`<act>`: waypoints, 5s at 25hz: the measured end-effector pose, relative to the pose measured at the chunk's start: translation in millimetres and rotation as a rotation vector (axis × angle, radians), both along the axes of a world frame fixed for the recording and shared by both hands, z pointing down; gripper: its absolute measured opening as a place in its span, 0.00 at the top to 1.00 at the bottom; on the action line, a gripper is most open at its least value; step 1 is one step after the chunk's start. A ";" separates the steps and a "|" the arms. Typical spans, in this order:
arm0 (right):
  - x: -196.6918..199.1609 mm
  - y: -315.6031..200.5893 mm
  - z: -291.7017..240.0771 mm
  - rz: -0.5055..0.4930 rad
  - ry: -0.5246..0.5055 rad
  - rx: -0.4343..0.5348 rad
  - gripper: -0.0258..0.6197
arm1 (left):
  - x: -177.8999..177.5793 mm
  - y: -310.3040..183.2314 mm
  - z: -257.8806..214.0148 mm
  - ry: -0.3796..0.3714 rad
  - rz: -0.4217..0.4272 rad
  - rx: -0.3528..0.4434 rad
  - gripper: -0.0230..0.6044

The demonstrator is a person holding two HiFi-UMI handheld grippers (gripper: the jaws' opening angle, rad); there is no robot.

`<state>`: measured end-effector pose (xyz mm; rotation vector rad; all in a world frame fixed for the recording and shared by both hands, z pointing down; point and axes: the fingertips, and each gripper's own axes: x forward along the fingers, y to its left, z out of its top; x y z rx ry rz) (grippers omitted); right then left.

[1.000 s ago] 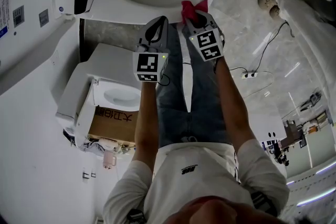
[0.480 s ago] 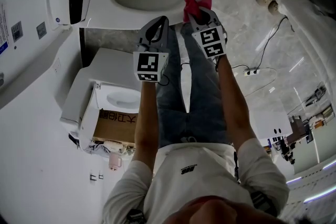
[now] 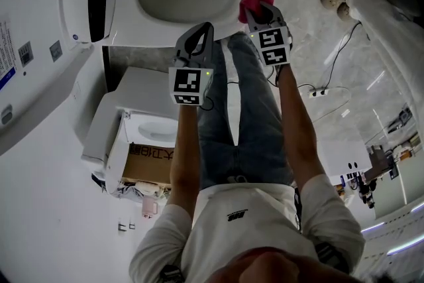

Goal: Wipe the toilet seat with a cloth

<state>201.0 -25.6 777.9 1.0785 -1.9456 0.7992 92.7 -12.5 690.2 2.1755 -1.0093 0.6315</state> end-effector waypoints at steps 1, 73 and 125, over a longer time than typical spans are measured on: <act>1.6 -5.0 0.3 0.003 0.006 0.003 0.88 | -0.1 -2.4 0.0 0.001 0.000 0.000 0.95; -217.7 -198.3 -1.8 -0.218 0.068 0.162 0.88 | -192.9 -115.7 -12.5 0.029 -0.249 0.038 0.95; -357.4 1.5 -5.3 -0.778 -0.085 -0.003 0.88 | -257.9 36.1 -9.5 -0.037 -0.529 -0.023 0.95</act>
